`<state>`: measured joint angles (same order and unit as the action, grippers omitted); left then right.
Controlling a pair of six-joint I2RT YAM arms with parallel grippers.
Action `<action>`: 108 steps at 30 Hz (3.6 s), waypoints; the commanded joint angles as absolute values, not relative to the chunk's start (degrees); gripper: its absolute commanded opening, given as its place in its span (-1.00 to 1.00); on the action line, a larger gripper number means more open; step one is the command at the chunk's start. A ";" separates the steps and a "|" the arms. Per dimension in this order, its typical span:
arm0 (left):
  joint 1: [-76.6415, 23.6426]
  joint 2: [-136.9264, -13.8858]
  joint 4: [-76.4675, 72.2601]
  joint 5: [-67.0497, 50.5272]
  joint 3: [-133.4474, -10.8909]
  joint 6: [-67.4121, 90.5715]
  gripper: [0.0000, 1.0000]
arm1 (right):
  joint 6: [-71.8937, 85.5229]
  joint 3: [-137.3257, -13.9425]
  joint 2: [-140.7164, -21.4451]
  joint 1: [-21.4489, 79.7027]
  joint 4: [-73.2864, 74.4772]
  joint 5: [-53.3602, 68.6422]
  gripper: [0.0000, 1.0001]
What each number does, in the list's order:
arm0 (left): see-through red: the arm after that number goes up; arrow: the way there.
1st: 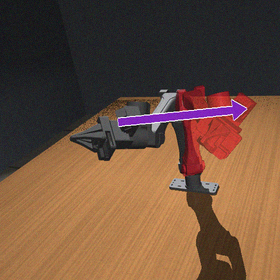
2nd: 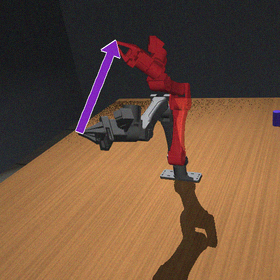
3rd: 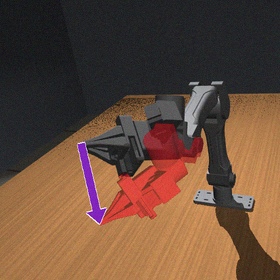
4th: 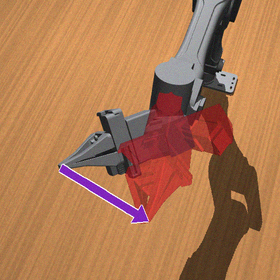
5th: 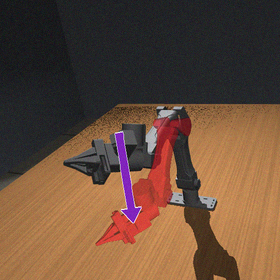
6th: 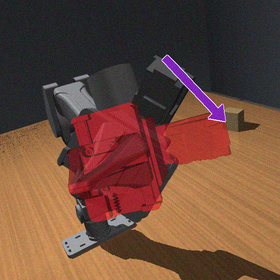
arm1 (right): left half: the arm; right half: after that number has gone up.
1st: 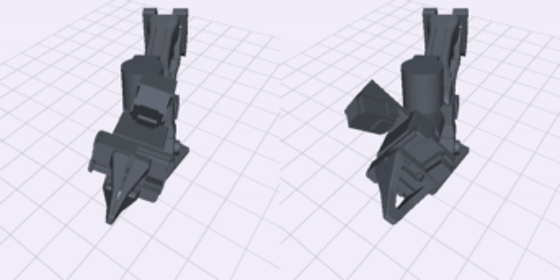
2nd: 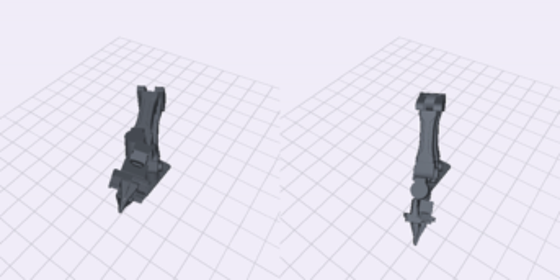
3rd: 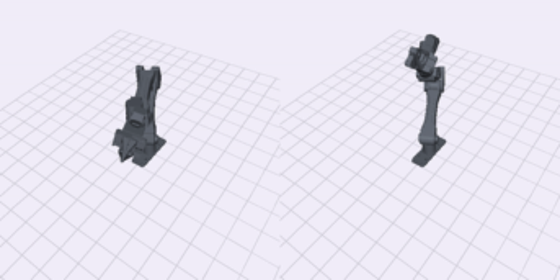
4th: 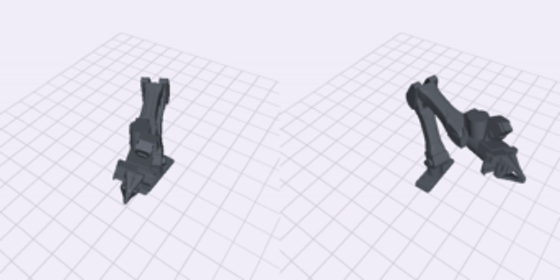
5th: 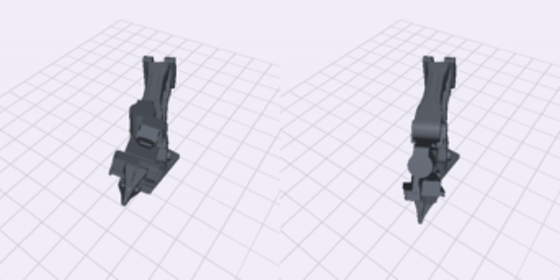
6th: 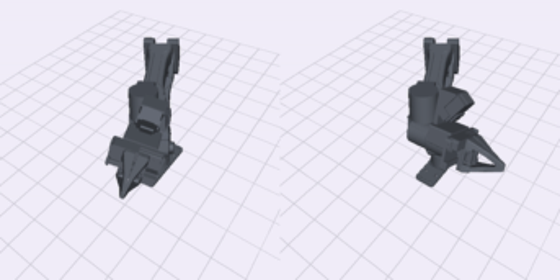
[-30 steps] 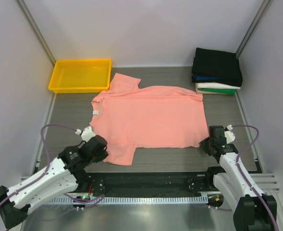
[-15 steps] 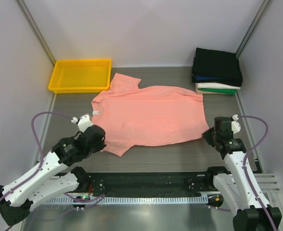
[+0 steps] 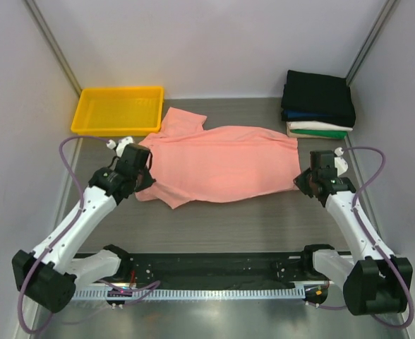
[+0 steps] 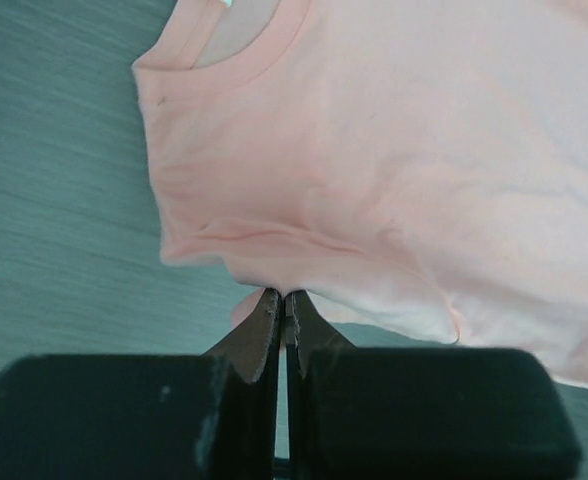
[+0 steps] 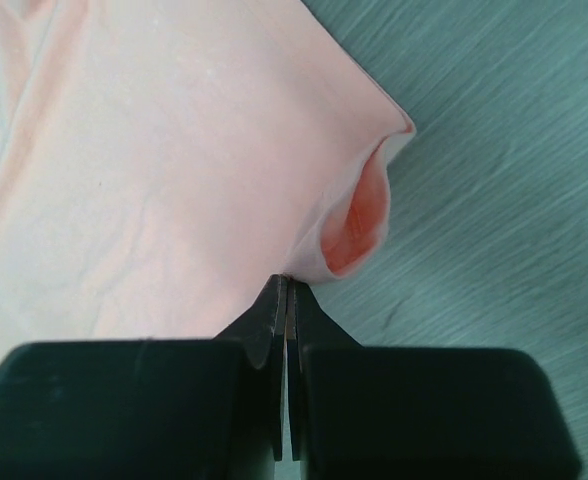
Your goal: Fold and stack the t-shirts
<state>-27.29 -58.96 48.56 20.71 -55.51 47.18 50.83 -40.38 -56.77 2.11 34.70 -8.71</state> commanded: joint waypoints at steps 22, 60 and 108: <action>-11.16 -97.37 39.18 6.77 -87.06 35.42 -0.99 | 46.67 -57.29 -85.85 -0.88 19.34 -11.86 -0.98; -3.34 -86.04 24.88 2.81 -54.05 45.70 0.42 | 35.42 -49.04 -88.67 -8.35 16.35 7.65 0.64; -4.22 -28.82 52.68 16.71 -48.95 49.68 0.26 | 43.78 -36.90 -45.70 -12.92 35.34 8.61 0.99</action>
<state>-4.10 -25.52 58.59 17.80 -46.92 56.55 46.04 -32.32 -46.68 -12.67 35.88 6.50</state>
